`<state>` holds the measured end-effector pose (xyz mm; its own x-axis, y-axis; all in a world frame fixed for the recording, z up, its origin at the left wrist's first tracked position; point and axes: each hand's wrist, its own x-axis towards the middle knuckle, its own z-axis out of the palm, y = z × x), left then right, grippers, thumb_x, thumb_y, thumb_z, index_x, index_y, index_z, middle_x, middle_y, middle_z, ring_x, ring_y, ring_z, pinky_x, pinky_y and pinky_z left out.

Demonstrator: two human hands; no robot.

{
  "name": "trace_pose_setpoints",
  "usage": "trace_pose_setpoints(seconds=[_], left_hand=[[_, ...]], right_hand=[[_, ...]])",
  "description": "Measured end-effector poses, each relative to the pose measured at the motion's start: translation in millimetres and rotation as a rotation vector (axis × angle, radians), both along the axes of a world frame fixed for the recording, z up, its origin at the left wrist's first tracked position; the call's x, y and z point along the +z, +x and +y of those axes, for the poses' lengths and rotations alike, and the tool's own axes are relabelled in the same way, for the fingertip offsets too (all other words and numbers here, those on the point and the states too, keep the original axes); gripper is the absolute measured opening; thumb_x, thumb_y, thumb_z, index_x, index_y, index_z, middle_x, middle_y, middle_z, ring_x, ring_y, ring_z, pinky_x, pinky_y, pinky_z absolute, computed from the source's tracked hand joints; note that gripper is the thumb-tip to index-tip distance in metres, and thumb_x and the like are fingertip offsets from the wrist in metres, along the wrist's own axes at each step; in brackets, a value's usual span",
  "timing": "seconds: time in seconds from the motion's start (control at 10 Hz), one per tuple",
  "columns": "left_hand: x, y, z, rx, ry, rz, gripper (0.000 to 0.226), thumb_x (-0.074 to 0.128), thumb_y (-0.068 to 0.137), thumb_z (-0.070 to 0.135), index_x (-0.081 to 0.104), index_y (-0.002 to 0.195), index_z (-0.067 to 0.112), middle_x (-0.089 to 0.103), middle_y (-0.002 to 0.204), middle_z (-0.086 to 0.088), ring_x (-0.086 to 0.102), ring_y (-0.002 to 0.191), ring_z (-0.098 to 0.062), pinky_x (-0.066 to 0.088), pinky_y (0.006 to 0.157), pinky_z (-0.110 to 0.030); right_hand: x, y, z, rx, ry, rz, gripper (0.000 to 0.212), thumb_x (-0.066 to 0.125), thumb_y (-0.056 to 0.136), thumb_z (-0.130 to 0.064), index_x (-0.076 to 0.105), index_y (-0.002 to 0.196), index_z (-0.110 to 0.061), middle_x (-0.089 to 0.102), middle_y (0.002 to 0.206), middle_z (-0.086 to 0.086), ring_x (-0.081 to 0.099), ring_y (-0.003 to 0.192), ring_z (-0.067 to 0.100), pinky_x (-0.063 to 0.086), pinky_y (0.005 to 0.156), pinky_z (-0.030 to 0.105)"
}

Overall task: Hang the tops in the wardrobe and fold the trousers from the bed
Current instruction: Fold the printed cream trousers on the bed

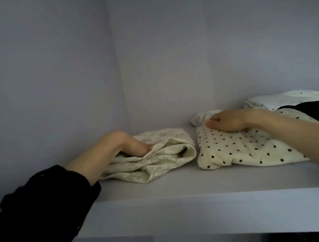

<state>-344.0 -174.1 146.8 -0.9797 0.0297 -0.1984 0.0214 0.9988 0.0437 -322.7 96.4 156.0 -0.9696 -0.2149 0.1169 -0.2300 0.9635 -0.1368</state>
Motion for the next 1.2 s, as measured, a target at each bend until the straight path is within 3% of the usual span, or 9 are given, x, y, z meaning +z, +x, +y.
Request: trace_pose_setpoints(seconds=[0.1,0.2,0.4,0.6,0.7,0.8,0.9,1.1,1.2], left_hand=[[-1,-39,11,-0.022,-0.081,-0.093,0.072,0.026,0.091,0.065,0.012,0.15,0.026,0.016,0.156,0.001,0.019,0.143,-0.022,0.019,0.116,-0.043],[-1,-68,37,-0.13,-0.067,-0.071,0.068,0.017,0.095,0.059,0.004,0.151,0.022,0.005,0.158,0.001,0.008,0.145,-0.02,0.009,0.118,-0.041],[-13,-110,72,-0.259,0.078,0.094,0.049,0.017,0.103,0.032,0.013,0.149,0.014,0.01,0.157,-0.006,0.011,0.144,-0.021,0.008,0.114,-0.03],[-12,-119,76,-0.262,0.079,0.138,0.046,0.02,0.104,0.026,0.025,0.147,0.01,0.021,0.155,-0.008,0.021,0.142,-0.021,0.015,0.112,-0.028],[-1,-107,82,-0.281,0.155,0.271,0.047,0.017,0.104,0.025,0.024,0.147,0.007,0.021,0.155,-0.007,0.023,0.141,-0.018,0.016,0.113,-0.024],[-1,-85,89,-0.384,0.266,0.187,0.049,0.018,0.104,0.03,0.019,0.148,0.01,0.016,0.156,-0.002,0.019,0.139,-0.01,0.009,0.11,-0.015],[-22,-62,95,-0.349,0.101,0.118,0.055,0.014,0.102,0.043,0.011,0.15,0.018,0.008,0.158,0.003,0.008,0.144,-0.014,0.003,0.118,-0.033],[-15,-27,100,-0.249,0.122,0.178,0.054,0.015,0.102,0.043,0.018,0.15,0.018,0.013,0.157,0.001,0.011,0.145,-0.014,0.007,0.119,-0.034],[-16,11,102,-0.229,0.138,0.308,0.047,0.021,0.104,0.03,0.023,0.147,0.013,0.018,0.156,-0.004,0.018,0.143,-0.018,0.011,0.115,-0.026]], right_hand=[[-11,-14,4,0.006,0.01,-0.017,0.055,0.017,0.102,-0.044,0.03,0.147,-0.016,0.023,0.156,0.004,0.021,0.143,0.018,0.012,0.115,0.028],[-17,-26,8,0.045,0.003,-0.014,0.055,0.015,0.101,-0.045,0.028,0.148,-0.019,0.022,0.156,0.003,0.019,0.143,0.018,0.012,0.118,0.035],[-20,-31,11,0.031,0.001,-0.035,0.059,0.014,0.099,-0.051,0.028,0.148,-0.021,0.024,0.155,0.002,0.022,0.143,0.019,0.015,0.117,0.038],[-17,-32,10,0.005,-0.006,-0.076,0.058,0.017,0.099,-0.051,0.028,0.148,-0.02,0.025,0.155,0.002,0.023,0.142,0.02,0.016,0.117,0.037],[-18,-27,9,-0.007,-0.006,-0.085,0.058,0.017,0.1,-0.05,0.03,0.147,-0.02,0.026,0.155,0.002,0.023,0.142,0.02,0.016,0.116,0.036],[-14,-20,7,-0.011,-0.003,-0.075,0.058,0.016,0.1,-0.049,0.028,0.148,-0.018,0.024,0.156,0.004,0.022,0.143,0.021,0.015,0.117,0.036],[-11,-8,3,-0.03,0.029,-0.039,0.058,0.014,0.101,-0.045,0.026,0.148,-0.013,0.021,0.156,0.007,0.02,0.143,0.022,0.015,0.116,0.034],[-23,22,5,-0.034,0.157,-0.019,0.064,0.009,0.096,-0.055,0.01,0.151,-0.022,0.006,0.159,0.002,0.005,0.146,0.027,0.005,0.115,0.055],[-20,42,9,-0.015,0.158,0.012,0.061,0.008,0.097,-0.055,0.012,0.151,-0.026,0.004,0.159,-0.001,0.002,0.146,0.025,0.001,0.114,0.057]])
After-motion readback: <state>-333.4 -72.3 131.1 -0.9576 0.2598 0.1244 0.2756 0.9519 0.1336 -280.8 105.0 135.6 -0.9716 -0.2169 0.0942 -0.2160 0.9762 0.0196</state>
